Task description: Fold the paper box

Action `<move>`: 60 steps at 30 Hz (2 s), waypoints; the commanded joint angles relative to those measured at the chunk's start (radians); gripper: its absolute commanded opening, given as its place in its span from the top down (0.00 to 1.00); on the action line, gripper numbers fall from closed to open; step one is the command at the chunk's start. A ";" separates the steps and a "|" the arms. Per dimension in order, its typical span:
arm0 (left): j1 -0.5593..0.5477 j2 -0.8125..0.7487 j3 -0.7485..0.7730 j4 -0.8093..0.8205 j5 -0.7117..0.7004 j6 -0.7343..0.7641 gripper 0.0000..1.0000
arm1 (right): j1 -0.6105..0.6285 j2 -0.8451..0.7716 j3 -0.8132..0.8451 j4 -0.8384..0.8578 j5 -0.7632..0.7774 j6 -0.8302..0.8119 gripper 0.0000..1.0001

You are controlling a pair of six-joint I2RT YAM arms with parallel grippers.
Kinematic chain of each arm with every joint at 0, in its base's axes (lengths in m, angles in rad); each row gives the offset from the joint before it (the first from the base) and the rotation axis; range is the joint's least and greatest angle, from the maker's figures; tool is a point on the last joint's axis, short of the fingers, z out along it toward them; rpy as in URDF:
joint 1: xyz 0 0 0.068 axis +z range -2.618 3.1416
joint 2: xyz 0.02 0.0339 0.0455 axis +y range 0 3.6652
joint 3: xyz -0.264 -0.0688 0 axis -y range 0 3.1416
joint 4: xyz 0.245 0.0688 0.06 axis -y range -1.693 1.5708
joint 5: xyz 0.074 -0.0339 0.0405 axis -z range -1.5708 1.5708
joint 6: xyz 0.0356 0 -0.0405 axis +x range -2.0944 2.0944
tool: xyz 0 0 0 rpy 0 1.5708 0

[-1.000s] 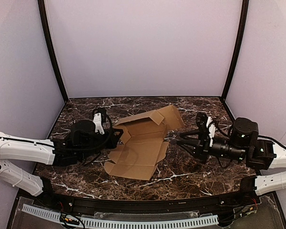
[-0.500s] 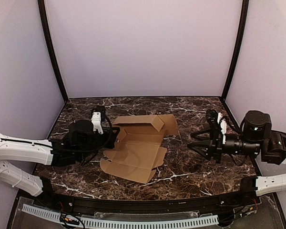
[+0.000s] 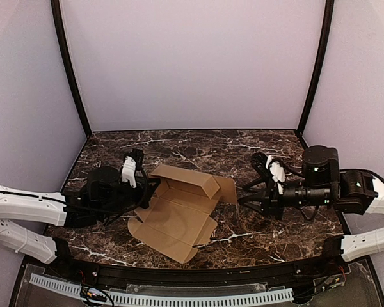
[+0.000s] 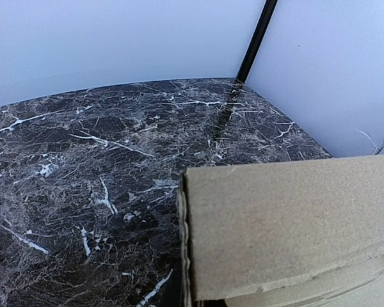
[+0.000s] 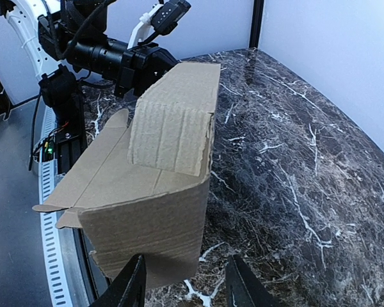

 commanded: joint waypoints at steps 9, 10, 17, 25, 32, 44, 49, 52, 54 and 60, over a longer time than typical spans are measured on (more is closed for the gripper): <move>0.001 -0.040 -0.012 0.017 0.033 0.038 1.00 | -0.016 0.083 0.009 0.140 -0.143 0.024 0.58; 0.001 -0.040 -0.012 0.016 0.036 0.038 1.00 | -0.016 0.087 0.007 0.149 -0.143 0.026 0.58; 0.000 -0.029 -0.015 0.015 0.037 0.035 1.00 | -0.015 0.131 0.016 0.183 -0.124 0.023 0.59; 0.000 -0.012 -0.002 -0.005 0.031 0.032 1.00 | -0.012 0.174 0.019 0.236 -0.102 0.024 0.60; 0.000 0.004 0.014 -0.031 -0.008 0.015 1.00 | -0.003 0.218 0.021 0.274 -0.088 0.035 0.60; 0.000 0.028 0.053 -0.105 -0.099 -0.048 1.00 | 0.036 0.331 0.030 0.325 0.030 0.076 0.65; 0.000 0.029 0.062 -0.122 -0.122 -0.061 1.00 | 0.053 0.378 0.036 0.377 0.112 0.112 0.68; 0.000 0.030 0.065 -0.132 -0.130 -0.073 1.00 | 0.061 0.411 0.047 0.409 0.156 0.135 0.68; 0.000 0.030 0.066 -0.142 -0.137 -0.081 1.00 | 0.068 0.436 0.058 0.425 0.183 0.143 0.68; 0.000 0.031 0.071 -0.167 -0.154 -0.105 1.00 | 0.085 0.510 0.097 0.460 0.271 0.170 0.68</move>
